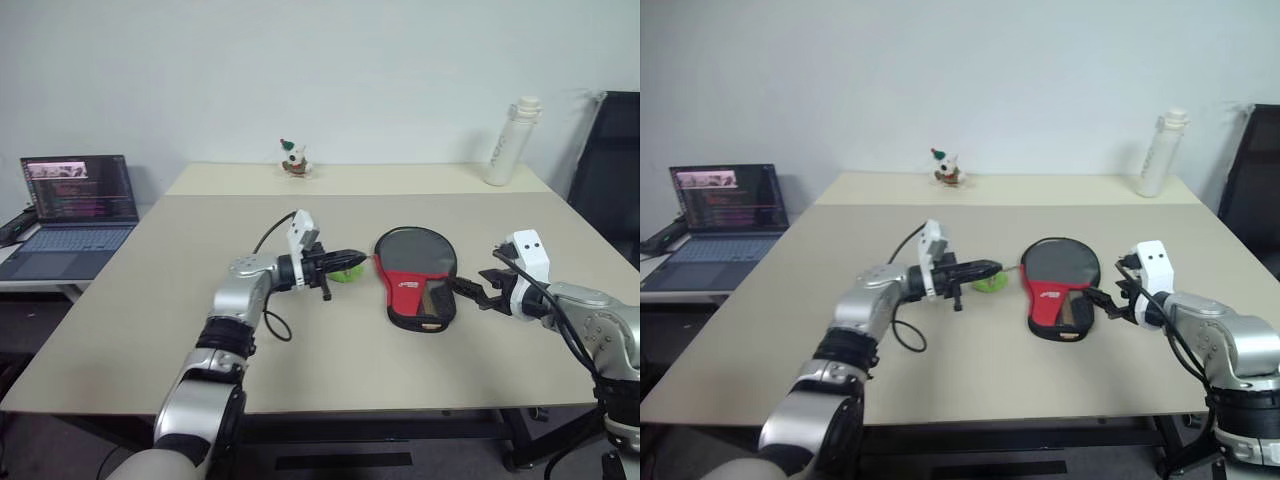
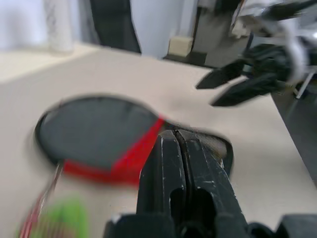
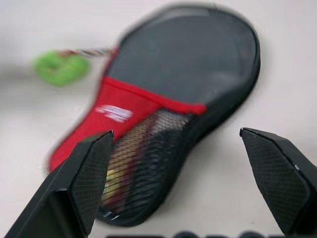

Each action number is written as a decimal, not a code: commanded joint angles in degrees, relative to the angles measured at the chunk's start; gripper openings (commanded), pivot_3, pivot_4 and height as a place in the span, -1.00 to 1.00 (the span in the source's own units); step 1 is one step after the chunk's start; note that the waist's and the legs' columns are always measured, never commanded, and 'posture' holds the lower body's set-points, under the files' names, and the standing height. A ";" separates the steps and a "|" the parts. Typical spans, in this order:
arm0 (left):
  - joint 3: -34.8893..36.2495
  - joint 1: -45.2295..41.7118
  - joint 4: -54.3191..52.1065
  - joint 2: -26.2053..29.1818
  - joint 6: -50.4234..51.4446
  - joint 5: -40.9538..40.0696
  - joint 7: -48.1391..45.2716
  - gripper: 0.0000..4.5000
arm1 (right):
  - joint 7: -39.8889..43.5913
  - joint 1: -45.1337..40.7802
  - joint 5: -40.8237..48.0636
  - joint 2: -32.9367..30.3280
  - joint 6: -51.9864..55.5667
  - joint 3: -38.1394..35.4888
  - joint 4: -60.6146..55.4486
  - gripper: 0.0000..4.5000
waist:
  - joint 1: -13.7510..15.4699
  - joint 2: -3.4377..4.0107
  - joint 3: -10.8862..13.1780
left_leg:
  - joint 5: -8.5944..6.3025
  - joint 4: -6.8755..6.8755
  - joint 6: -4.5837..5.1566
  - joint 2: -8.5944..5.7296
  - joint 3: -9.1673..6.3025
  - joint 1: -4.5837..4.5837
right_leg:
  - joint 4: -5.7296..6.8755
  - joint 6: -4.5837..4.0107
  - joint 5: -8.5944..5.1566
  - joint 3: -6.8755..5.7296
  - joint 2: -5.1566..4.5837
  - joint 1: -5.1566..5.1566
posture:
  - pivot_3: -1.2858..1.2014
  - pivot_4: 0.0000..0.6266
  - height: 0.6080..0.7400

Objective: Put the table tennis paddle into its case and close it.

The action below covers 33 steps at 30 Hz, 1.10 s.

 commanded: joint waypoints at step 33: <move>1.36 12.08 -27.49 11.12 14.88 -9.42 6.84 -1.00 | 18.11 -17.58 -16.84 15.29 -16.71 12.13 48.26 -0.69 | -2.24 -0.57 -0.39 | -0.07 -0.13 -0.05 0.80 0.58 1.25 | -0.02 -0.36 0.16 0.61 0.75 0.80 | 0.03 -0.52 1.00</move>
